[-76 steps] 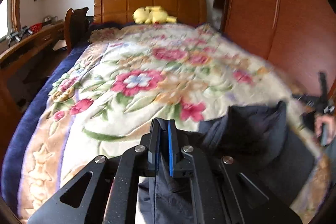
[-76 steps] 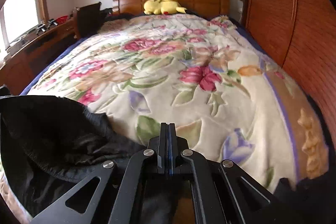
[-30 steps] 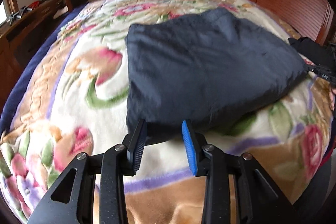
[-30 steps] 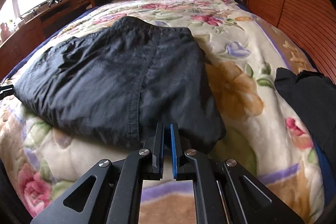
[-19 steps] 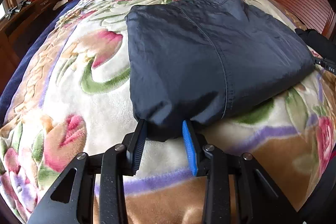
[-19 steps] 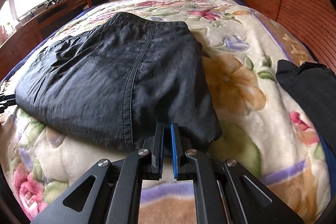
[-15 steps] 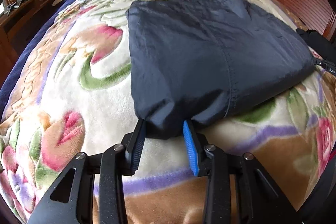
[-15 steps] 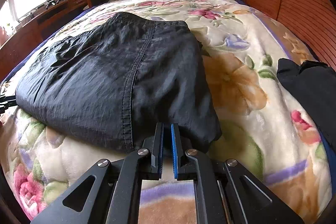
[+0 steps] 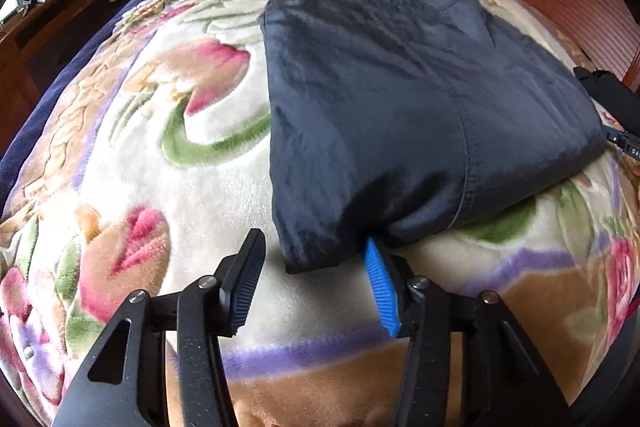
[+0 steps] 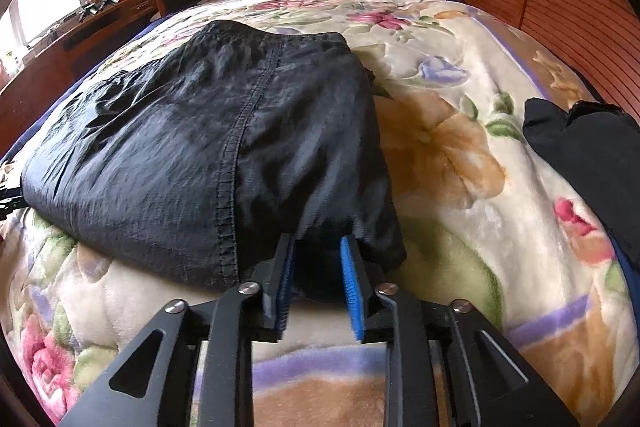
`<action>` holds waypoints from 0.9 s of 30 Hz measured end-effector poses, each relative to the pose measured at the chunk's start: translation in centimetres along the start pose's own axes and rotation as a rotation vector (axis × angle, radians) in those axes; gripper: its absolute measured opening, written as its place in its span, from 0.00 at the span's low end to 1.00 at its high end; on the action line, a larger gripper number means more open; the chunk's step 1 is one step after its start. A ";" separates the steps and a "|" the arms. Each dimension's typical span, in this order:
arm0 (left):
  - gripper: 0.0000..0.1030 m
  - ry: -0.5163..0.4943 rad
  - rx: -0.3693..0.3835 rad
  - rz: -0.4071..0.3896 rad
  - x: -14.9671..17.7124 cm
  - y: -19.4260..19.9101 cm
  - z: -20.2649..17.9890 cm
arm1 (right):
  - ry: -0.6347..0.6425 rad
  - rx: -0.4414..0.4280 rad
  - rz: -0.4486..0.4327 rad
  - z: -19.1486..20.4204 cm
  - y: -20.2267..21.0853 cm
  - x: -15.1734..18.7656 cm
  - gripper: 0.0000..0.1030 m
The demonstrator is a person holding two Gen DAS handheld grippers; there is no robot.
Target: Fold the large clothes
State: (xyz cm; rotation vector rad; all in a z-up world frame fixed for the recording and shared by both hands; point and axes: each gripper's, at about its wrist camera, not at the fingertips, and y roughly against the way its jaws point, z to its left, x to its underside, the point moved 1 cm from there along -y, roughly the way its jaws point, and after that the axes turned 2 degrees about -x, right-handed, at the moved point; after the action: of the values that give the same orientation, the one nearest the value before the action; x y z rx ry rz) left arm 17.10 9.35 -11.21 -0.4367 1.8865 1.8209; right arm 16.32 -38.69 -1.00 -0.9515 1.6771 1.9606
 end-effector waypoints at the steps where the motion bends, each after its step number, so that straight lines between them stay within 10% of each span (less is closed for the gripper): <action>1: 0.50 0.001 0.001 -0.005 0.0 0.2 0.0 | 0.000 -0.001 0.001 -0.1 0.1 -0.1 0.32; 11: 0.53 0.014 0.049 -0.089 -1.4 1.6 0.3 | -0.035 0.031 -0.016 -1.6 1.0 -1.1 0.49; 27: 0.77 0.076 0.071 0.011 -1.2 -1.1 1.8 | -0.143 -0.127 0.015 -4.3 -1.3 -1.0 0.51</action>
State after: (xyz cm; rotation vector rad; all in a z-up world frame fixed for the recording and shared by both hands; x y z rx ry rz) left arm 18.87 10.97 -11.50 -0.4777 2.0023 1.7609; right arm 18.94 -42.46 -1.47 -0.8230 1.5012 2.1122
